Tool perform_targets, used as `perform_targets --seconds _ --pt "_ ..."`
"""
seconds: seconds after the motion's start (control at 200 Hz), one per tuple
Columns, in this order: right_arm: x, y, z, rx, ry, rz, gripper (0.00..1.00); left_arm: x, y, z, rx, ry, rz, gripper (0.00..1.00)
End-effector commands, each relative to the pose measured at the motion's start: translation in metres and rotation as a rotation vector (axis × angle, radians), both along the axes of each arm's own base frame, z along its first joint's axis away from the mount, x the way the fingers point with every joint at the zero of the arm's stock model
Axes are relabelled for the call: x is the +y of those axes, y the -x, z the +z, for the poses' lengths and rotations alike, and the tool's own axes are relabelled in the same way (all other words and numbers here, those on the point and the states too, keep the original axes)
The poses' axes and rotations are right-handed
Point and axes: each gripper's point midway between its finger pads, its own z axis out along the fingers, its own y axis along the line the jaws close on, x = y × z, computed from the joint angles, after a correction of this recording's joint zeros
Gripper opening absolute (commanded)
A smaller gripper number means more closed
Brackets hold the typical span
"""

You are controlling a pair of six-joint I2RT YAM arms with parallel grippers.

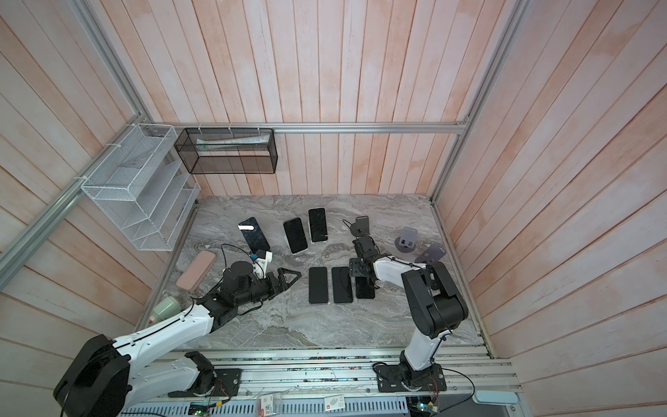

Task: Remove the phone from the phone stand
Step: 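Lower the grey-green-cased phone flat next to the teal-cased phone, then open the right gripper and release the grey-green-cased phone on the table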

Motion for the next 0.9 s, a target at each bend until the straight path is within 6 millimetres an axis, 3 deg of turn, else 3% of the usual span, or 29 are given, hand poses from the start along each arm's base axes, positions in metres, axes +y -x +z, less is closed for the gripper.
perform_targets --seconds 0.0,0.42,0.64,0.73,0.895 --pt "-0.010 0.025 -0.030 0.122 0.057 0.001 0.77 0.002 0.001 -0.005 -0.016 -0.021 0.001 1.00" --pt "-0.005 0.027 -0.026 0.124 0.042 0.015 0.79 0.005 0.001 -0.005 -0.023 -0.032 0.007 1.00" --pt "-0.005 0.025 -0.014 0.111 0.047 0.026 0.79 0.008 0.003 -0.005 -0.027 -0.041 0.007 1.00" --pt "-0.007 0.023 0.001 0.088 0.057 0.023 0.79 0.009 0.002 -0.003 -0.037 -0.038 0.015 1.00" --pt "-0.008 0.011 0.059 -0.041 0.032 0.003 0.86 0.010 0.001 0.004 -0.053 -0.031 0.019 1.00"
